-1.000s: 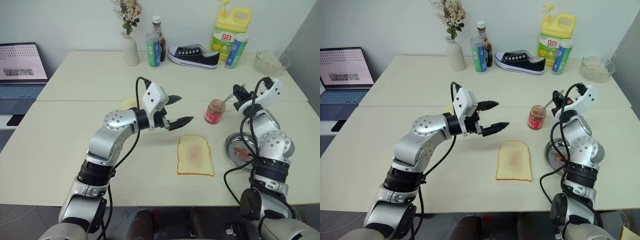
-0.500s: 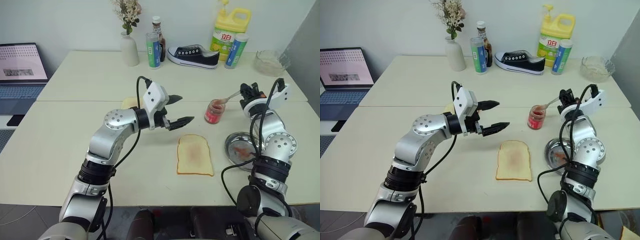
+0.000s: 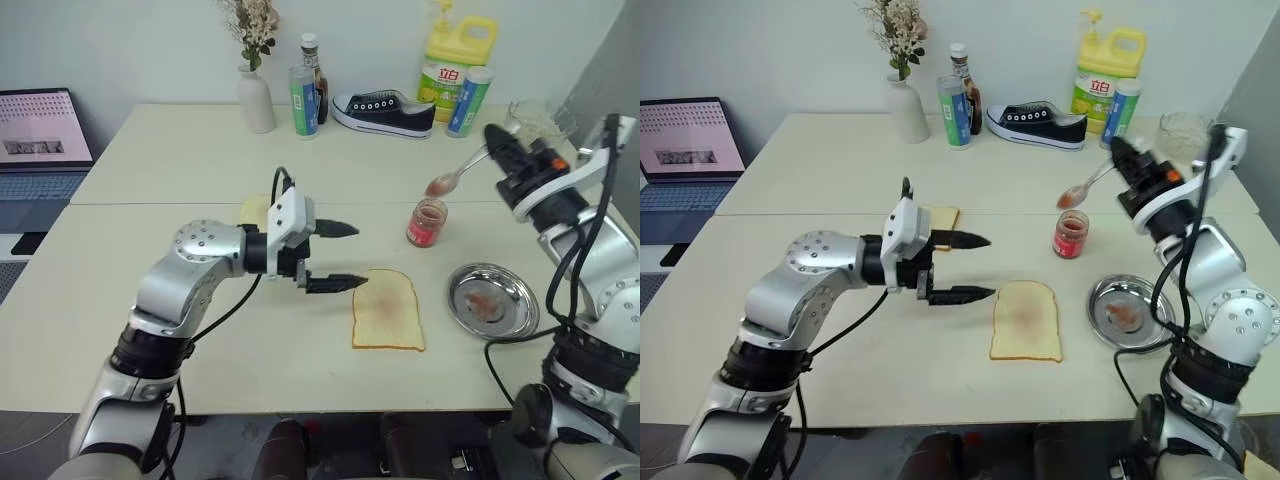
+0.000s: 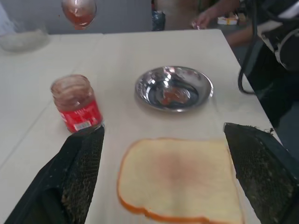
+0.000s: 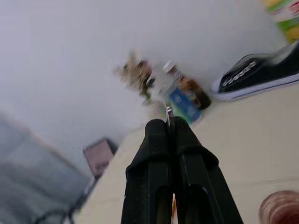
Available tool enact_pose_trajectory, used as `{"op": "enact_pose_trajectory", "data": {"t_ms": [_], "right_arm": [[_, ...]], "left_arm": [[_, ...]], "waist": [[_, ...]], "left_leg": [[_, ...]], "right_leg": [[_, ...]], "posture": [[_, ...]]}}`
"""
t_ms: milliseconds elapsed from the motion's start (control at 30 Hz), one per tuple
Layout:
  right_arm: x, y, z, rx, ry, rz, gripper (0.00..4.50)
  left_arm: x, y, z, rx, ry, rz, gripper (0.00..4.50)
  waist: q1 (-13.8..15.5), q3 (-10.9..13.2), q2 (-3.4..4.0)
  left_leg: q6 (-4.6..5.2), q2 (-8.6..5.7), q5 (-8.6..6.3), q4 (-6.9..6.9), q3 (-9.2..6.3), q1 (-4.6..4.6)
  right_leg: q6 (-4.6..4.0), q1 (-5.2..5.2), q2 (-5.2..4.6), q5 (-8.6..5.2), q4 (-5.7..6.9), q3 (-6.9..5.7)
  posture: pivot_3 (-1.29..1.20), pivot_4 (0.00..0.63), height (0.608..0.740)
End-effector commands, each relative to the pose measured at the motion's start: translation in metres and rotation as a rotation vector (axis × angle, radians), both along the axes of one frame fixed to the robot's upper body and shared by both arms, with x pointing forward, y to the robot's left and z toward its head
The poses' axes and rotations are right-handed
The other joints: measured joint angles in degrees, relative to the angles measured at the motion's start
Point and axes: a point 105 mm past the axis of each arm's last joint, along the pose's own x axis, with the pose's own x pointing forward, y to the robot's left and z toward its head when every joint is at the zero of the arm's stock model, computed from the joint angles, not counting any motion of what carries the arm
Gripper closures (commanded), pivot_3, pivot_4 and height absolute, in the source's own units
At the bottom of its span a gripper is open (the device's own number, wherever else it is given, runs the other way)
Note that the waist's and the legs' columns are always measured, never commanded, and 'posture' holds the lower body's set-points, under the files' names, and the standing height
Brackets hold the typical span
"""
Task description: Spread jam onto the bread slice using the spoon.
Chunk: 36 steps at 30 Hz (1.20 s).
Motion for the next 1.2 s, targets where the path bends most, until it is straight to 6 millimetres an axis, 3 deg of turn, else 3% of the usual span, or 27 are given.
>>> {"op": "enact_pose_trajectory", "data": {"t_ms": [33,333,667,867,1200], "right_arm": [[-0.028,0.034,-0.009,-0.184,-0.07,0.157,4.46],[-0.033,0.053,-0.056,-0.538,-0.164,0.171,4.46],[-0.025,0.052,-0.094,-0.608,-0.161,0.178,4.46],[-0.016,0.044,-0.1,-0.641,-0.164,0.153,4.46],[-0.013,0.033,-0.083,-0.694,-0.212,0.138,4.46]], "left_arm": [[-0.021,0.0,0.002,0.027,-0.02,-0.097,0.26],[-0.035,0.008,-0.019,0.091,-0.006,-0.102,0.26],[-0.032,0.007,-0.017,0.069,-0.015,-0.044,0.26],[-0.034,0.004,-0.019,0.06,-0.014,-0.031,0.26],[-0.033,0.003,-0.02,0.056,-0.02,-0.022,0.26]], "waist": [[0.1,0.0,0.0],[0.3,0.0,-0.02],[0.4,0.0,-0.04],[0.4,0.0,-0.04],[0.4,0.0,-0.04]], "left_leg": [[0.0,0.0,0.0,0.01,-0.02,0.0],[0.0,-0.02,0.0,0.04,-0.01,0.03],[0.0,-0.01,0.0,0.03,-0.02,0.04],[0.0,-0.01,0.0,0.04,-0.02,0.04],[0.0,-0.01,0.0,0.04,-0.03,0.04]], "right_leg": [[0.0,0.0,0.0,-0.01,0.01,-0.02],[0.1,0.1,-0.01,-0.06,-0.15,-0.02],[0.06,0.17,0.0,-0.03,-0.29,-0.04],[0.03,0.18,0.0,-0.02,-0.29,-0.04],[0.03,0.19,0.0,-0.01,-0.29,-0.04]], "posture": [[0.0,0.15,0.74],[0.0,0.15,0.74],[0.0,0.15,0.74],[0.0,0.15,0.74],[0.0,0.15,0.74]]}}
